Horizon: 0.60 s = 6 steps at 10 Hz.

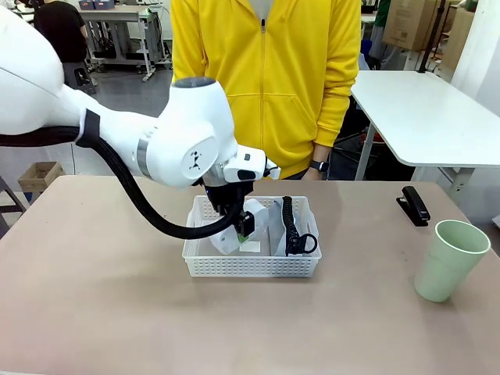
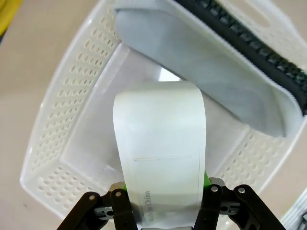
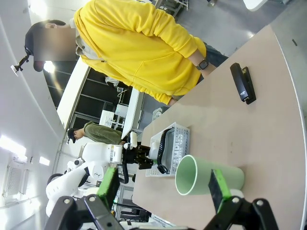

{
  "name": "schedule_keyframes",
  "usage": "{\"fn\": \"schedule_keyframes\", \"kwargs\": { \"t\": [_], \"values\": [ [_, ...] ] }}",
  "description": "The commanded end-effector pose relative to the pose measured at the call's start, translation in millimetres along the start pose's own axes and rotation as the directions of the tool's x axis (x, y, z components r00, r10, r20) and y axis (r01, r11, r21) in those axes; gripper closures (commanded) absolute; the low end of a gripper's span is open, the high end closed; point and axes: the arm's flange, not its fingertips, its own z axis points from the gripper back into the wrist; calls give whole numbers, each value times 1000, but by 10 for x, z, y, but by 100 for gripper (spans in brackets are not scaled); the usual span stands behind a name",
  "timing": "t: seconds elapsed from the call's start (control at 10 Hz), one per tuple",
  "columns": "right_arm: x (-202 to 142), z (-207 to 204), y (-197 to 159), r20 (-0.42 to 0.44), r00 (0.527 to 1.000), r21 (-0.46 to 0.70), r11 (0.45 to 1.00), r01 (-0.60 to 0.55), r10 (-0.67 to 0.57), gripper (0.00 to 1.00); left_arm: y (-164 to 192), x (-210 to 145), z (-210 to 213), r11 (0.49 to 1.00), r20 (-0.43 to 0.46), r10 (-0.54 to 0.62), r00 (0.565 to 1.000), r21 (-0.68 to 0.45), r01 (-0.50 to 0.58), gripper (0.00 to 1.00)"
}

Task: Efficiently arrange items inside the basket to fit them all.
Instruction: Pick up the Digital clock and place it inside the Organizing basket.

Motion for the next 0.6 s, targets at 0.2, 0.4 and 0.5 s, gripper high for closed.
{"fn": "schedule_keyframes", "kwargs": {
  "t": [0.2,0.4,0.5],
  "values": [
    [27,-6,9,15,1000,20,999,-28,27,0,65,43,-140,1000,-54,4,999,10,-3,49],
    [27,-6,9,15,1000,20,999,-28,27,0,71,46,-144,1000,-66,-3,998,2,3,49],
    [27,-6,9,15,1000,20,999,-28,27,0,74,47,-150,1000,-70,-6,998,-1,6,49]
  ]
}}
